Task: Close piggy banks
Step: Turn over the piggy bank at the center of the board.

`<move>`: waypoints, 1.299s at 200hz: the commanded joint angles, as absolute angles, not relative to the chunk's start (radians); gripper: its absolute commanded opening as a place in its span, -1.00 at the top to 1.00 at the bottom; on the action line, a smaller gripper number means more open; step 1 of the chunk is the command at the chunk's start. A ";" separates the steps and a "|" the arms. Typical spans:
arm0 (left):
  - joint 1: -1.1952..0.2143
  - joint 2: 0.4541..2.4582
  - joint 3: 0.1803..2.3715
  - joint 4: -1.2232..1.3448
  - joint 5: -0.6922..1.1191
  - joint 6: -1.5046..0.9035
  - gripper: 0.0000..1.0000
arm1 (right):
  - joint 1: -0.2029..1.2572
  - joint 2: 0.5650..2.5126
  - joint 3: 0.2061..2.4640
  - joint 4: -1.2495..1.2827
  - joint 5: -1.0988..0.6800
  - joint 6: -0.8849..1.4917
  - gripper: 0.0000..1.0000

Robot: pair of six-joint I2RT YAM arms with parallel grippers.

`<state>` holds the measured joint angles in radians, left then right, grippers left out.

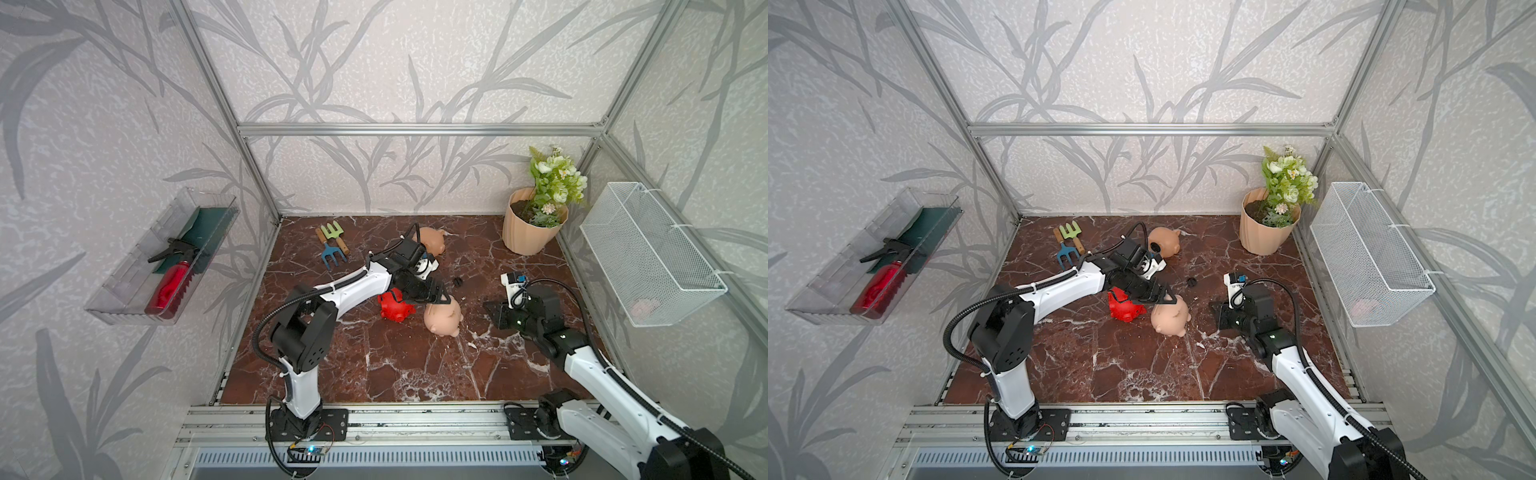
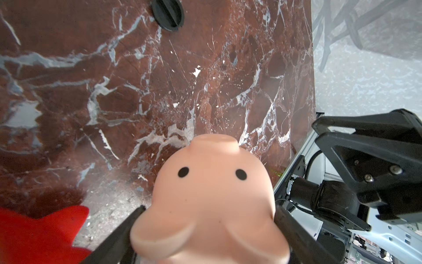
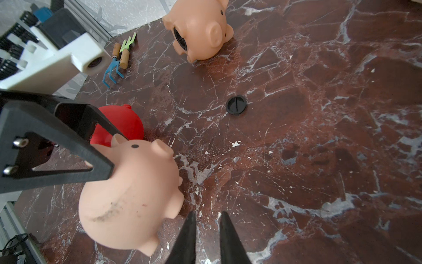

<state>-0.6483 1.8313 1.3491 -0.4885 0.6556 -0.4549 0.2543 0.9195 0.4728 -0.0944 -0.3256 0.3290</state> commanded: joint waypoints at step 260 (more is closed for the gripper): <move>-0.455 1.840 1.273 -0.689 0.670 -0.184 -0.84 | 0.250 0.973 0.506 -0.027 -0.395 0.362 0.59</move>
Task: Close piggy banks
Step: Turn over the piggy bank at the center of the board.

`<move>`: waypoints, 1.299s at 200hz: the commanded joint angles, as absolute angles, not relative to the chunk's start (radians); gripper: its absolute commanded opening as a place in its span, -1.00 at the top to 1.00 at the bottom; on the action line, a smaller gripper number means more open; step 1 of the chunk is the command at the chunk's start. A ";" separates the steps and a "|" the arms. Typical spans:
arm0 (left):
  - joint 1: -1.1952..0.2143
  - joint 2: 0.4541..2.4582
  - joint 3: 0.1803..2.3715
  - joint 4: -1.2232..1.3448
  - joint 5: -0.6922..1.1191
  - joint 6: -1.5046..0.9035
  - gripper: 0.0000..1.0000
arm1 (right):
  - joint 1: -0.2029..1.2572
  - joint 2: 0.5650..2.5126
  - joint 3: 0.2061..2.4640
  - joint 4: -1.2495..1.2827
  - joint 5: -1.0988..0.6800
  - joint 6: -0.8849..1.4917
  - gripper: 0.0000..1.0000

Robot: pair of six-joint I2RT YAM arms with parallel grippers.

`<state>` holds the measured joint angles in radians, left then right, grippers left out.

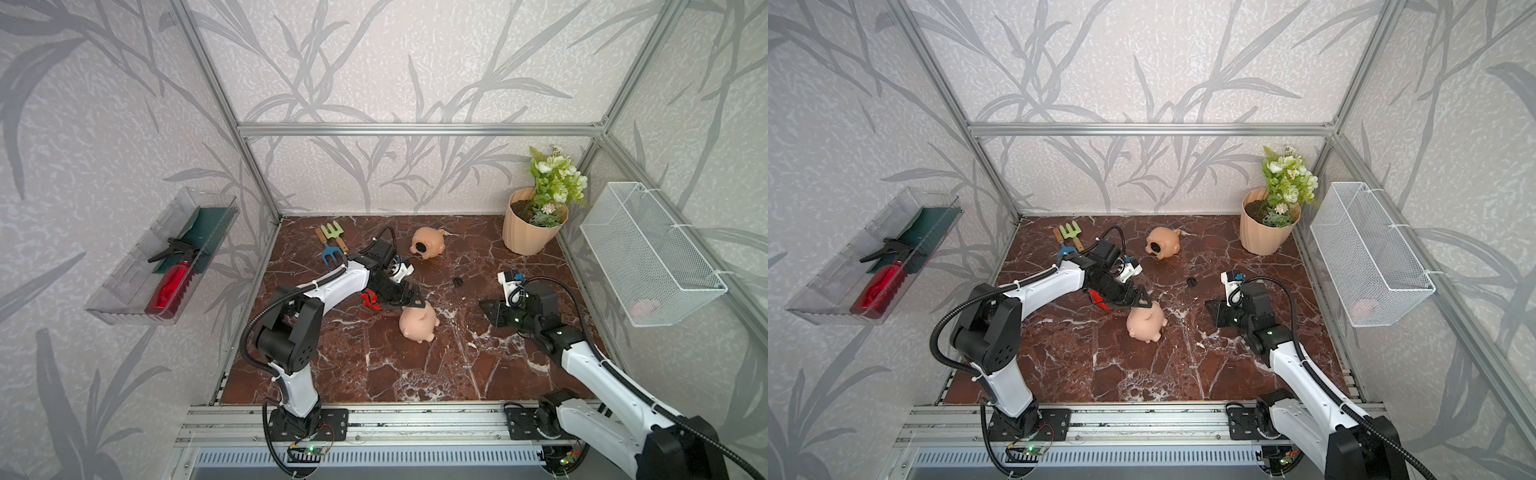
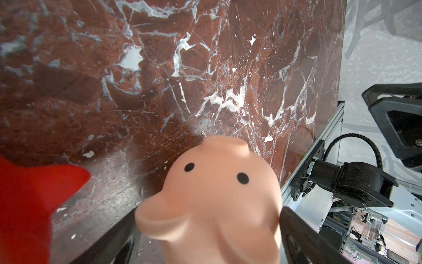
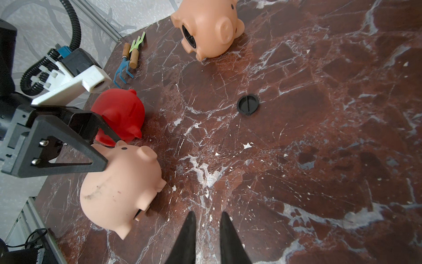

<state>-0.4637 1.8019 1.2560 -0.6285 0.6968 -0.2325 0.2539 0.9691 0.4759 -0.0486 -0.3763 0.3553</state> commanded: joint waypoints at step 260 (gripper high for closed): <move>-0.438 1.628 1.386 -0.860 0.537 -0.181 -0.93 | 0.391 1.881 1.248 -0.370 -0.113 0.270 0.54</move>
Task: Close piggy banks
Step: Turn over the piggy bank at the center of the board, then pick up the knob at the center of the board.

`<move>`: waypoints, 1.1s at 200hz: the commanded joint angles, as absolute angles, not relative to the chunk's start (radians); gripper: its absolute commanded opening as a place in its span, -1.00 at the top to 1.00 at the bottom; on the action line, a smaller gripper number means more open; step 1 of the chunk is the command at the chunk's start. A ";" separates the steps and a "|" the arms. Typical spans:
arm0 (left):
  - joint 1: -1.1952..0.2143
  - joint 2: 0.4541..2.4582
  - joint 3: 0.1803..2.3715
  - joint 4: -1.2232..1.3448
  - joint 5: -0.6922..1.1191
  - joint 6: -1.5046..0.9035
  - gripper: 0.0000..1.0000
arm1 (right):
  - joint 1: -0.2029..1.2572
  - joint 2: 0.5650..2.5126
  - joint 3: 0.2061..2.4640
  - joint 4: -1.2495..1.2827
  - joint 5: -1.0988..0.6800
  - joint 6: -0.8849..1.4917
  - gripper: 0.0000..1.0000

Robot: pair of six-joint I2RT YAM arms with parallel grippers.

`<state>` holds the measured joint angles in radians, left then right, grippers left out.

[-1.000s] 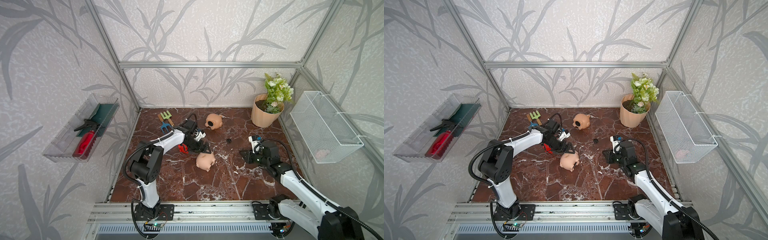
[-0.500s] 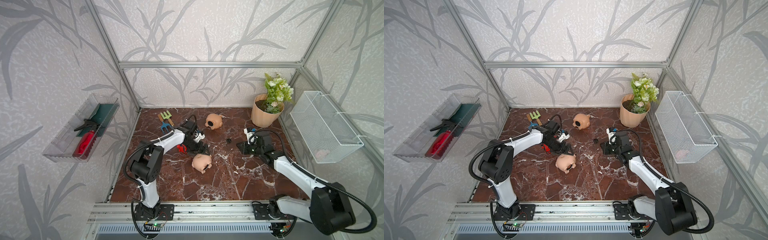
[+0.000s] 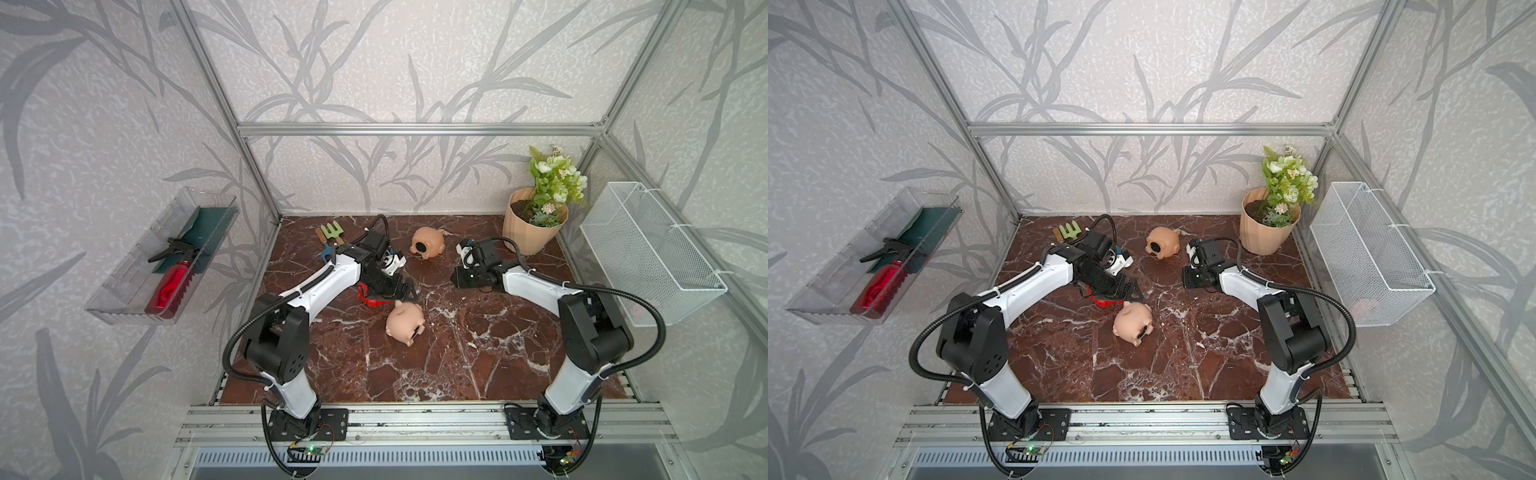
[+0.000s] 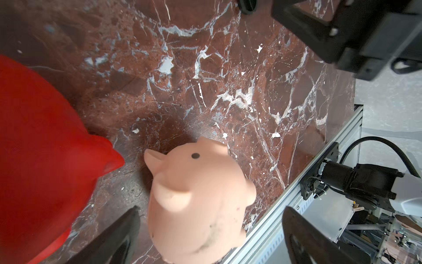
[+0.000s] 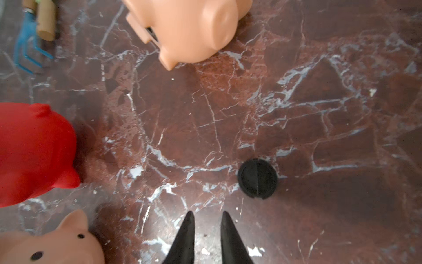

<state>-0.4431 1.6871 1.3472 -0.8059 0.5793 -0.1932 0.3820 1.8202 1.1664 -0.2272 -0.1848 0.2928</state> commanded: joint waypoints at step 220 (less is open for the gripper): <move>-0.428 1.514 1.295 -0.802 0.531 -0.201 -0.93 | 0.413 2.139 1.542 -0.615 0.056 0.250 0.71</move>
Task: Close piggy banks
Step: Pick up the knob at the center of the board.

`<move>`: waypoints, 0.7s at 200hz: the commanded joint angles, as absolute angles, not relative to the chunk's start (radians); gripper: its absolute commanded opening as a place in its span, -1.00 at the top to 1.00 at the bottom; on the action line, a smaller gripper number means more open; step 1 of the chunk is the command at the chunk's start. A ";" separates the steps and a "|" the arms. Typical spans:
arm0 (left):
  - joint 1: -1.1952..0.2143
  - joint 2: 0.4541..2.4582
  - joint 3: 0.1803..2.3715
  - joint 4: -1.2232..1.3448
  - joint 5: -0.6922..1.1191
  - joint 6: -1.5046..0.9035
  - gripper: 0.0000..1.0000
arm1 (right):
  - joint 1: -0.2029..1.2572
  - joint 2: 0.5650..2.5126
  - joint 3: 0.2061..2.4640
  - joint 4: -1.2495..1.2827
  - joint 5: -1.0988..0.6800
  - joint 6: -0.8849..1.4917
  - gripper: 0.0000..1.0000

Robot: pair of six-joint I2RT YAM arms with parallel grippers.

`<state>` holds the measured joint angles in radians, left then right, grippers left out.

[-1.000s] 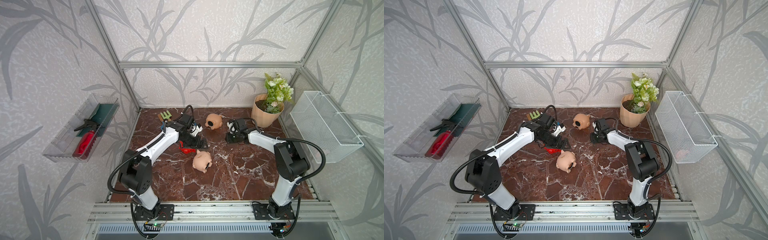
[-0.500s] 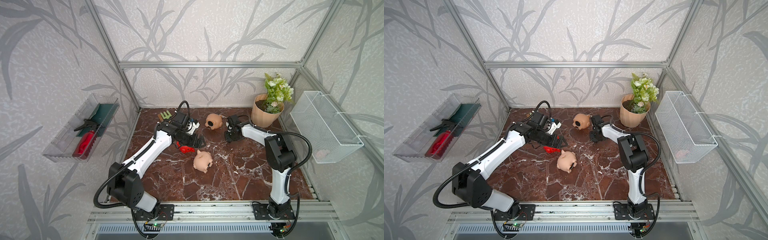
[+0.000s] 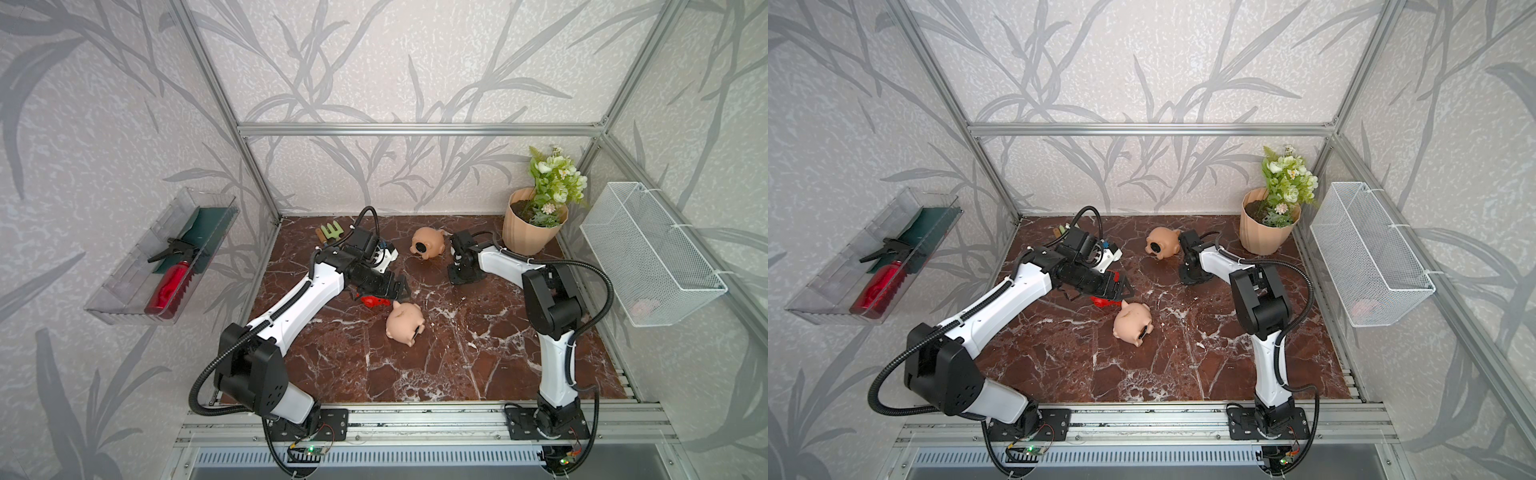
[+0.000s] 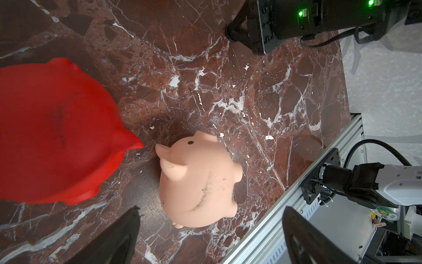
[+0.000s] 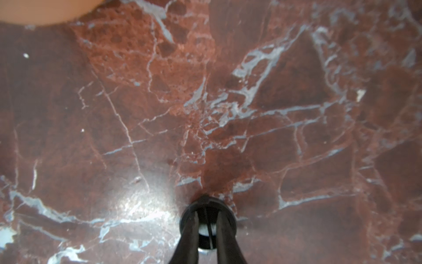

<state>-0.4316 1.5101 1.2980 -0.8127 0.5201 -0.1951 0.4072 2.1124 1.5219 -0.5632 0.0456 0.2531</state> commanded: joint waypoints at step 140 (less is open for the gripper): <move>-0.428 1.530 1.287 -0.800 0.535 -0.195 -0.93 | 0.413 2.164 1.599 -0.712 0.049 0.238 1.00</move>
<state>-0.4316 1.5223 1.2949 -0.8040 0.5251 -0.1982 0.4088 2.1517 1.5917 -0.6491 0.0528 0.2520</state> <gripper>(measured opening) 0.964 0.046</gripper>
